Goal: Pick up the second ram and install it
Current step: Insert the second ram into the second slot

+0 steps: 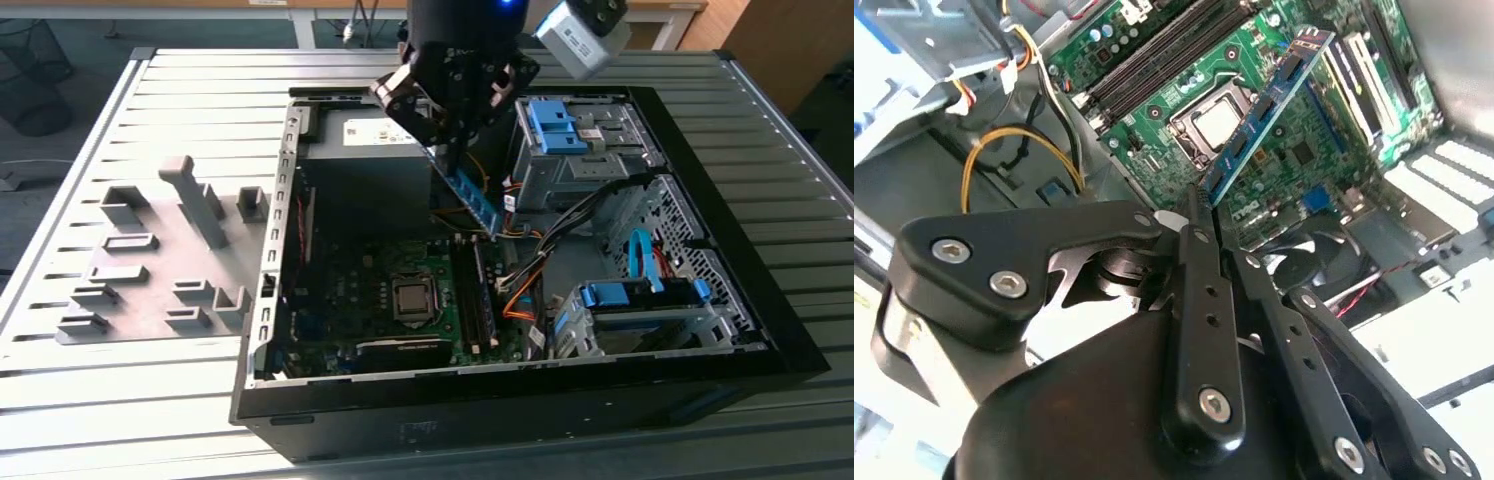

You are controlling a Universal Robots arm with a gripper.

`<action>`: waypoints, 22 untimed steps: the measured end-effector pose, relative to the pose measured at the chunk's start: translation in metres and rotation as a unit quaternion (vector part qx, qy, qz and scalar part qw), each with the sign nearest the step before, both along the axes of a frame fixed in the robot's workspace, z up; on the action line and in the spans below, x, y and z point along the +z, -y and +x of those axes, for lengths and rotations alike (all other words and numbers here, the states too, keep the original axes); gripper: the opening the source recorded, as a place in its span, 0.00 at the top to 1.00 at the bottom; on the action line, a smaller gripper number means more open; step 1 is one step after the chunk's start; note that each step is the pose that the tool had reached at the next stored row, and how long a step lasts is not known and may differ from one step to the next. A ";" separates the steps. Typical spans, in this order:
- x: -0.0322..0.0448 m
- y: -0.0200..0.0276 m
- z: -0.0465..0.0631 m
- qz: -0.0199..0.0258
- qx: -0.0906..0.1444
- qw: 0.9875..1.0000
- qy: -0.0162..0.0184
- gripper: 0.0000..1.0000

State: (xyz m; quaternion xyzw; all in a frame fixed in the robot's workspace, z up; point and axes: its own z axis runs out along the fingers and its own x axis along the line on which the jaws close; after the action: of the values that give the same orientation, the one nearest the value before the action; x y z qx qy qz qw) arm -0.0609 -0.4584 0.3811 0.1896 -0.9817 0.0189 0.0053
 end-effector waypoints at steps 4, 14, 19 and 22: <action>-0.0010 0.0000 0.000 0.000 -0.037 0.999 0.000 0.86; -0.0035 0.0000 0.000 0.000 -0.127 0.992 0.000 0.86; -0.0040 0.0000 0.000 -0.001 -0.152 0.988 0.000 0.86; -0.0040 0.0000 0.000 -0.001 -0.152 0.988 0.000 0.86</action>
State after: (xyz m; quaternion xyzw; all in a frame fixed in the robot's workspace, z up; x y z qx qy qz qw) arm -0.0609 -0.4584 0.3770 0.0381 -0.9991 0.0185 0.0083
